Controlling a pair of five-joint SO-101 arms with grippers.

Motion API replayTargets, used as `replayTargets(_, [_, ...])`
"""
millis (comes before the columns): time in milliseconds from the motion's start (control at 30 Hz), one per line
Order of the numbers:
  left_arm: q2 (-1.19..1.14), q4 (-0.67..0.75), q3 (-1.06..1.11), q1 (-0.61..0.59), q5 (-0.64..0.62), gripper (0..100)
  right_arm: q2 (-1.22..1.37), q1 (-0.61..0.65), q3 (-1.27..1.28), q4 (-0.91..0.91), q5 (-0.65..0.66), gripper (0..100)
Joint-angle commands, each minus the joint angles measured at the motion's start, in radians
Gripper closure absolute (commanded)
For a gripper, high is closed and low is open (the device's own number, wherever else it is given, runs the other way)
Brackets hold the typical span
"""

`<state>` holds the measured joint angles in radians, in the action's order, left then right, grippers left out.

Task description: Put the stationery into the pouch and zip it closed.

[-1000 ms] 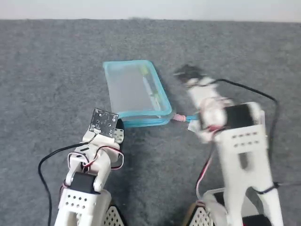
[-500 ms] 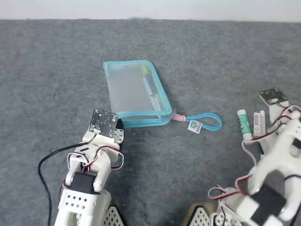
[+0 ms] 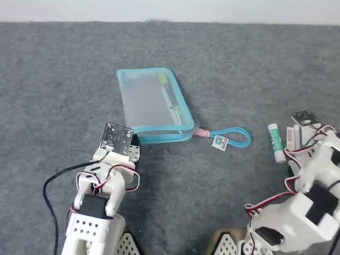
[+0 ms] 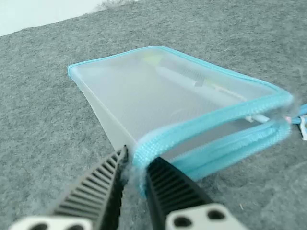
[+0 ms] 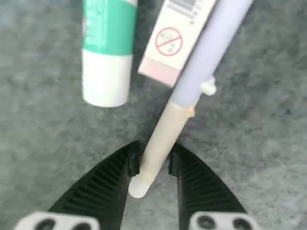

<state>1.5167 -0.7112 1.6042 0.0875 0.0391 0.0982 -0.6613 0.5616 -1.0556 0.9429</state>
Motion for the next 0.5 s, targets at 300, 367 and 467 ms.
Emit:
replayTargets(300, [-0.003, 0.017, -0.016, -0.006, -0.009, 99, -0.12, -0.022, 0.0, 0.004, -0.097, 99.1])
replayTargets(367, [-0.003, 0.017, -0.016, -0.006, -0.009, 99, -0.219, -0.007, 0.0, -0.07, -0.103, 99.1])
replayTargets(467, [-0.003, 0.018, -0.016, -0.006, -0.009, 99, -0.397, 0.074, 0.003, -0.203, -0.109, 99.1])
